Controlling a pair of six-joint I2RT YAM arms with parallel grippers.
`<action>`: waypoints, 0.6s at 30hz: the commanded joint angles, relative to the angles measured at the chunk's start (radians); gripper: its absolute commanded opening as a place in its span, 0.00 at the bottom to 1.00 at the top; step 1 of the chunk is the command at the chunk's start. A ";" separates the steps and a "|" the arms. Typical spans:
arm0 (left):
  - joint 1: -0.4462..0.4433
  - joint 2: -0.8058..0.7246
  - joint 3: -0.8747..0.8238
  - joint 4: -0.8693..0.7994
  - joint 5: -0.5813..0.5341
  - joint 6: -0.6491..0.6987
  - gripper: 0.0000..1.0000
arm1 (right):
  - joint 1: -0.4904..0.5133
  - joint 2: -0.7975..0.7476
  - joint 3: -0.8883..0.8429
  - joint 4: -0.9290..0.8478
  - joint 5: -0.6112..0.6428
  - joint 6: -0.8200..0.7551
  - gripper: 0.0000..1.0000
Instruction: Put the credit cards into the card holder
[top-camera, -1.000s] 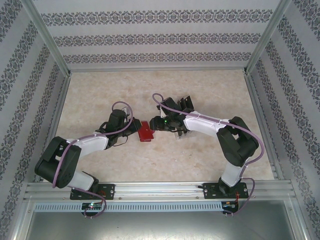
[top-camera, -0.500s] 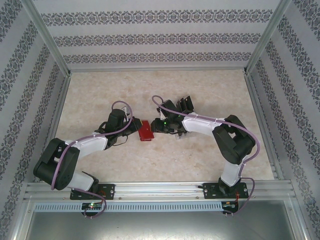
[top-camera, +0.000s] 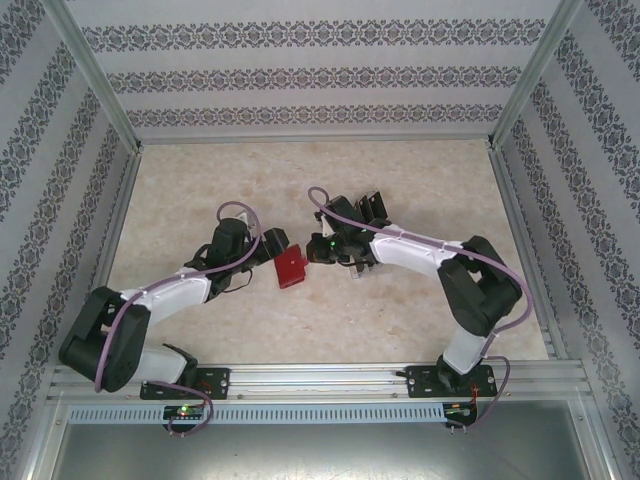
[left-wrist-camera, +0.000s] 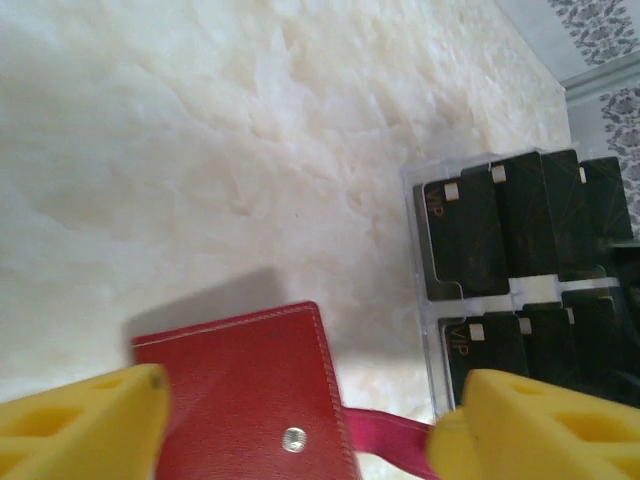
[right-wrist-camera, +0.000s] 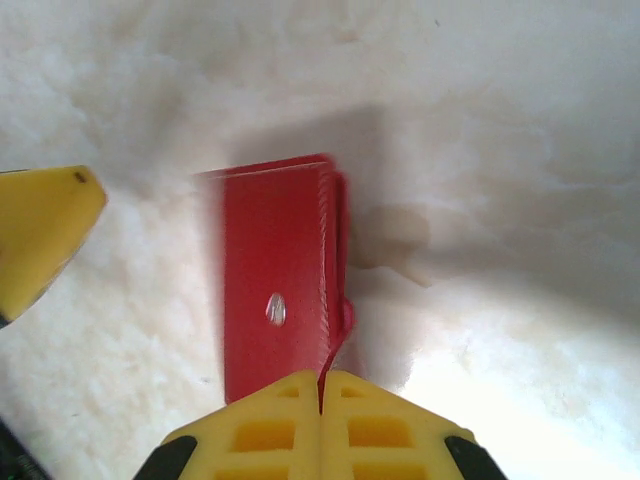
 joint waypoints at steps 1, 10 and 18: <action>0.026 -0.071 -0.008 -0.122 -0.114 0.056 0.88 | 0.029 -0.067 0.041 -0.045 -0.002 -0.005 0.00; 0.075 -0.145 -0.004 -0.213 -0.091 0.125 0.92 | 0.086 -0.030 0.132 -0.069 0.000 0.018 0.00; 0.076 -0.129 -0.020 -0.219 -0.084 0.124 0.92 | 0.077 -0.063 0.044 -0.098 0.067 0.000 0.00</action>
